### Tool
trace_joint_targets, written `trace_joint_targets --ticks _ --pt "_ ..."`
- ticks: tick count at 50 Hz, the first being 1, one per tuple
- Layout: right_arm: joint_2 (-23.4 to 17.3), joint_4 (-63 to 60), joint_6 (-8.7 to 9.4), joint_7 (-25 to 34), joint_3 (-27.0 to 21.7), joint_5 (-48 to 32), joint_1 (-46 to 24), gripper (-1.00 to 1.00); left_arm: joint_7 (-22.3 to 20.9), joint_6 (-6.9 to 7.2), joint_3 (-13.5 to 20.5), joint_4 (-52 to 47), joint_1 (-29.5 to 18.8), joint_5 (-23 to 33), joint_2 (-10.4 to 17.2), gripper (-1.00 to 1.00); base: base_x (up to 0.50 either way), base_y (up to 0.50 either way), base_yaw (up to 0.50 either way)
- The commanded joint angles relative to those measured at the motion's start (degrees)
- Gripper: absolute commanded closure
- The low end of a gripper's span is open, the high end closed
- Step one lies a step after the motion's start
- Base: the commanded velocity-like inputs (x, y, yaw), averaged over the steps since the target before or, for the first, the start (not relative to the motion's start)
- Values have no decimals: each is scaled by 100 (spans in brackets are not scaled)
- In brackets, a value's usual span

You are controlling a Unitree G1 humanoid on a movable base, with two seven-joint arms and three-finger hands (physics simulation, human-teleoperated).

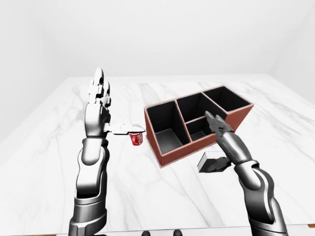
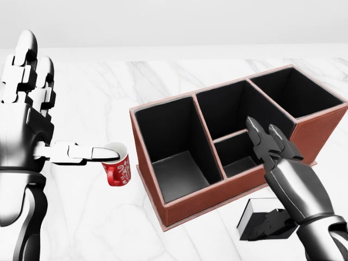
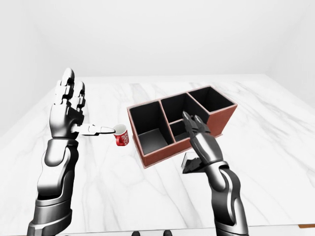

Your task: Pick up the book and place it in the left compartment of the caddy.

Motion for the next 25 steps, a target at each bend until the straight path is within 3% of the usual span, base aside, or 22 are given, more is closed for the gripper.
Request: trace_joint_targets --ticks 1,13,25 --pt "-144 460 0 -335 78 -1352 -13 -100 12 0 2 29 28 -20 -5 -100 0 0 0" --pt "-446 1172 0 -911 -58 -2187 -1 -100 28 0 11 132 104 -46 -18 -100 0 0 0" --pt "-657 1894 0 -1470 115 -2900 -186 -100 30 0 -12 153 112 -26 -31 -100 0 0 0"
